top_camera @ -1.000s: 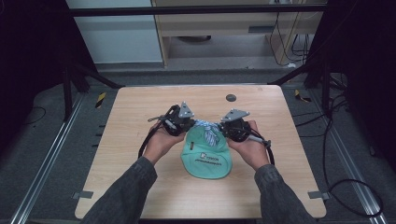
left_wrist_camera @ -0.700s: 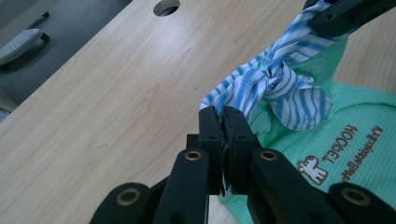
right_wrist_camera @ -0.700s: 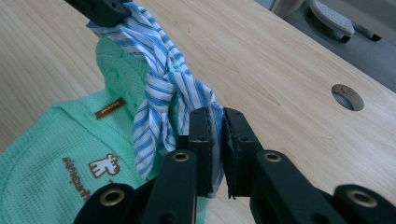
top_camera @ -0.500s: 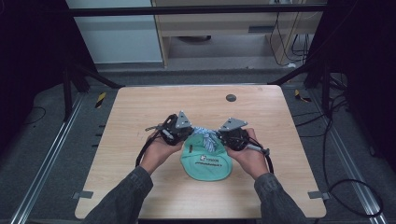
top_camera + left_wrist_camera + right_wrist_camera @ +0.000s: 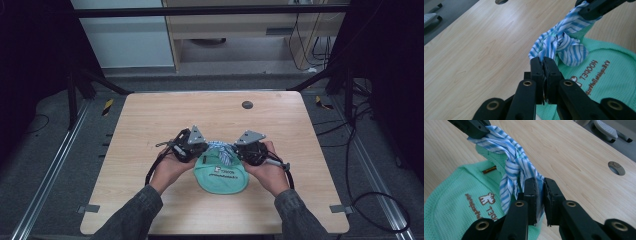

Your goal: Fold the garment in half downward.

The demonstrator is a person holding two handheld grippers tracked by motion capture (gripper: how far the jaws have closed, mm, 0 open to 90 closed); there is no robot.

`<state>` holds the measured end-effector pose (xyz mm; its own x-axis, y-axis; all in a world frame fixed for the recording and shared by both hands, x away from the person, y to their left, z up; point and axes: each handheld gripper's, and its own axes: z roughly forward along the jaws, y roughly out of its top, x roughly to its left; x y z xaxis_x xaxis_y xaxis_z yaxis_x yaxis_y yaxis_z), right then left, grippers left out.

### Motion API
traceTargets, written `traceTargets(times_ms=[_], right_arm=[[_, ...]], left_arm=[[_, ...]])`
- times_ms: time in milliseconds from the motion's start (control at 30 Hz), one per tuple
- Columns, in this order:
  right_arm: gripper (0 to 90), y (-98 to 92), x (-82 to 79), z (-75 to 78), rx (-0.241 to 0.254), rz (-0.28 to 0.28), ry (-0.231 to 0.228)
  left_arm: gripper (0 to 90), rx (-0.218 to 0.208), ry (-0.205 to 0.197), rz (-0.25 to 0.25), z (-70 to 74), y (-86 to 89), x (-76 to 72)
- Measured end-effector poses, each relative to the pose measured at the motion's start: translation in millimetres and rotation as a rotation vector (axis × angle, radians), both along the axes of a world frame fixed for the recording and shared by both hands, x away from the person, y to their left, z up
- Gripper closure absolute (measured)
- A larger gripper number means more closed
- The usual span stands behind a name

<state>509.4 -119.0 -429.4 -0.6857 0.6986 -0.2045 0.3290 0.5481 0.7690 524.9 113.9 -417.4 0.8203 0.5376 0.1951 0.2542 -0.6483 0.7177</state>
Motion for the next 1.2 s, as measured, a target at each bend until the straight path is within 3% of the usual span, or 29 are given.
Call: traceTargets(times_ms=[567,800,1200], right_arm=[[80.2,-1.7,-12.1,-6.1,-0.013,0.033,0.026],[71.6,-2.4,-15.5,-9.0,-0.008,0.027,0.040],[67.3,-1.9,-21.8,-17.1,-0.011,0.041,0.081]], left_arm=[[87.6,-0.016,0.030,-0.020,-10.5,3.9,-12.1],[87.5,-0.020,0.044,-0.031,-15.7,5.3,-15.6],[87.5,-0.030,0.056,-0.037,-22.0,8.1,-21.0]])
